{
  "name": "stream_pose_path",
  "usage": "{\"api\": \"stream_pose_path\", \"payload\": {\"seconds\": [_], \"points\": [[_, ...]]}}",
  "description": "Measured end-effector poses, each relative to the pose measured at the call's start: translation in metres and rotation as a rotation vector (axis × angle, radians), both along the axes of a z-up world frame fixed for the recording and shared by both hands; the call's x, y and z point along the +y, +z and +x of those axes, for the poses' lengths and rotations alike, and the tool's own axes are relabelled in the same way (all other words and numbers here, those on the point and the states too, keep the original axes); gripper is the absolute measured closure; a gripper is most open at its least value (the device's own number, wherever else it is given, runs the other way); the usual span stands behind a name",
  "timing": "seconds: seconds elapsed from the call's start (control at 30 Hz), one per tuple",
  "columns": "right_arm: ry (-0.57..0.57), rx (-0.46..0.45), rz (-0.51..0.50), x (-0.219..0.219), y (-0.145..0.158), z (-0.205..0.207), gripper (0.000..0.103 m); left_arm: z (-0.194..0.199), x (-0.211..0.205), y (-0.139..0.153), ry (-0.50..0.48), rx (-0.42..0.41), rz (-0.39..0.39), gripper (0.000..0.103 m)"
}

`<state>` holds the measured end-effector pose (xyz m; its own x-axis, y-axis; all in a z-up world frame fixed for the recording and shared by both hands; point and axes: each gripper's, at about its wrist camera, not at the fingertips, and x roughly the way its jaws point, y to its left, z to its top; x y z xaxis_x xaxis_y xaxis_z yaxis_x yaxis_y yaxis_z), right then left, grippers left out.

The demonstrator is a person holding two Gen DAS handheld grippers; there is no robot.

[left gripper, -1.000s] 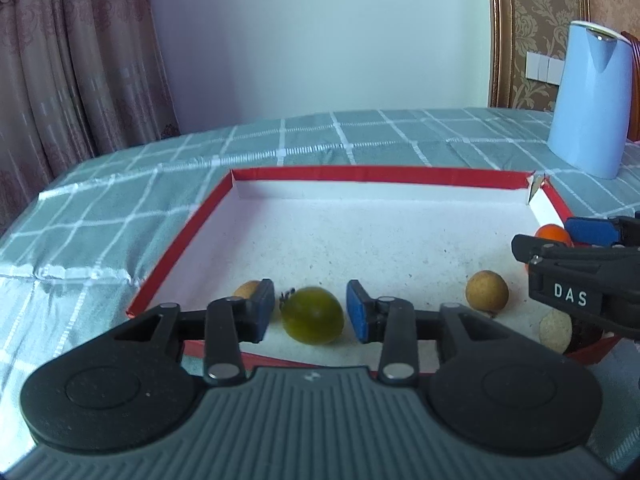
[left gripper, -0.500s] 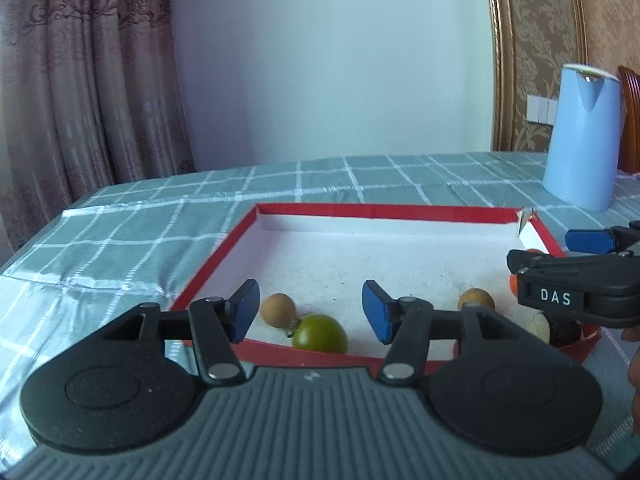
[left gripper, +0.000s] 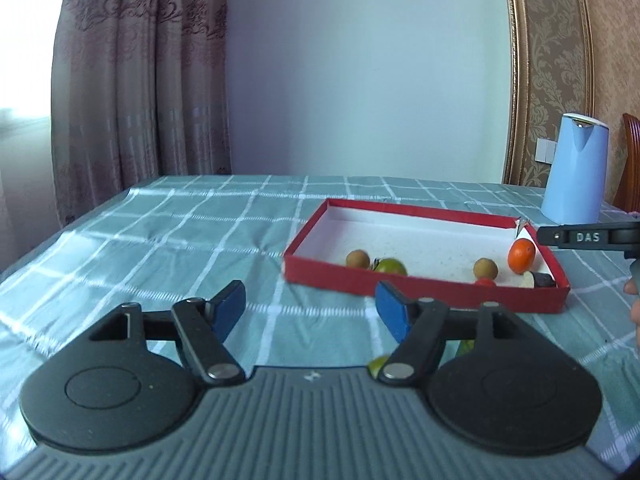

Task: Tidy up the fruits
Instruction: 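Move both open tools back toward the remaining items on the cloth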

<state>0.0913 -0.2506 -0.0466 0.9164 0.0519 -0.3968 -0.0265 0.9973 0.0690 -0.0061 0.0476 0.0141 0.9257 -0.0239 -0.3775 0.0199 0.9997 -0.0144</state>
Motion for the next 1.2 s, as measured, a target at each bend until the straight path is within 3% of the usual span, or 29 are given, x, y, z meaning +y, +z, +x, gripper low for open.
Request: {"api": "stream_pose_path", "payload": {"seconds": [0.13,0.3,0.5,0.7,0.8,0.87,1.2], "points": [[0.066,-0.001,0.023,0.0,-0.008,-0.024,0.034,-0.01,0.001,-0.009,-0.029,0.03,0.004,0.032],[0.139,0.025,0.039,0.0,-0.021,-0.045,0.034,-0.022,-0.017,-0.014,-0.07,0.003,0.083,0.026],[0.153,0.037,0.051,-0.002,-0.023,-0.046,0.033,-0.032,-0.035,-0.015,-0.141,-0.001,0.108,0.026],[0.159,0.043,0.027,0.003,-0.024,-0.046,0.033,-0.033,-0.065,-0.03,-0.226,-0.005,0.236,0.026],[0.157,0.045,0.027,0.002,-0.024,-0.045,0.033,-0.029,-0.066,-0.035,-0.265,0.031,0.205,0.035],[0.157,0.047,0.027,0.002,-0.025,-0.045,0.033,-0.029,-0.065,-0.037,-0.286,0.036,0.189,0.035],[0.162,0.051,0.029,0.002,-0.025,-0.046,0.033,-0.022,-0.08,-0.045,-0.365,0.087,0.244,0.039]]}}
